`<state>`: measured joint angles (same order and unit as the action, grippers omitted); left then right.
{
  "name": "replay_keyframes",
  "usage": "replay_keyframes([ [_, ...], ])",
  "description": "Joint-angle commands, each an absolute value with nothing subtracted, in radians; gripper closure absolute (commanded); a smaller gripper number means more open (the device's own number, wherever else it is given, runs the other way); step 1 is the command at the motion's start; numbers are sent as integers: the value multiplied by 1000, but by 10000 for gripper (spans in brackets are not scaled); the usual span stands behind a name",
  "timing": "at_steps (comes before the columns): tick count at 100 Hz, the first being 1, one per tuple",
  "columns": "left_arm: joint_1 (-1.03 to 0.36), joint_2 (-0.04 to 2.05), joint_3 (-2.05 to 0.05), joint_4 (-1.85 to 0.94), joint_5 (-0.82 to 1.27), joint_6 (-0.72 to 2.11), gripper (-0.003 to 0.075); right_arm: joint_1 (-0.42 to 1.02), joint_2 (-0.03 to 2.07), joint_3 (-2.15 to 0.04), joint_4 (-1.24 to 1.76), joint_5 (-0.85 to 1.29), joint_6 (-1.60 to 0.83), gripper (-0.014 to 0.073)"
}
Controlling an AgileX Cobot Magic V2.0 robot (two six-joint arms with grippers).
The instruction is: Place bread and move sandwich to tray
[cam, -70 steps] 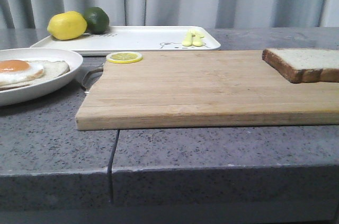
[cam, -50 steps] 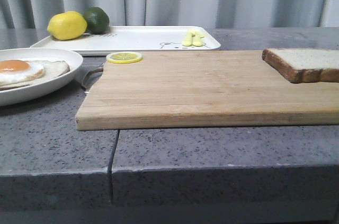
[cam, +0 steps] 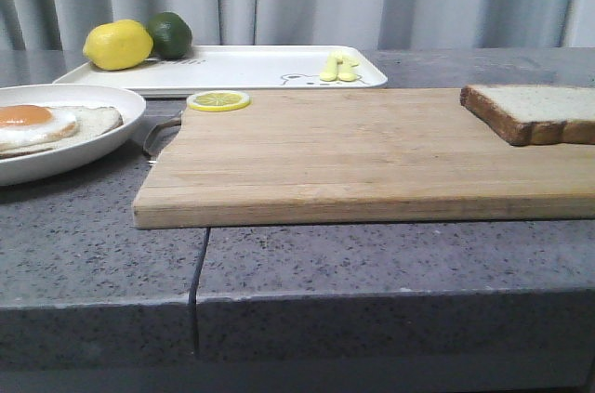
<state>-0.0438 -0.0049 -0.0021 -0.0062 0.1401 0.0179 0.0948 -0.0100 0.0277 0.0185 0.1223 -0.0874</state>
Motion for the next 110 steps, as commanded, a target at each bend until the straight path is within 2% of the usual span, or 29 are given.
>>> replay_keyframes([
  [1,-43,-36,15,-15,58,15,740,89,-30,30,9,39,-90,661],
  [50,-43,-36,5,-184,-40,15,739,89,-30,23,9,14,-90,661],
  [64,-43,-36,-29,-242,-32,15,740,89,-27,-39,11,114,-90,661],
  [91,-43,15,-224,-282,163,15,740,89,41,-234,11,340,-90,659],
  [110,-43,159,-406,-282,286,15,740,89,157,-342,39,362,-88,659],
])
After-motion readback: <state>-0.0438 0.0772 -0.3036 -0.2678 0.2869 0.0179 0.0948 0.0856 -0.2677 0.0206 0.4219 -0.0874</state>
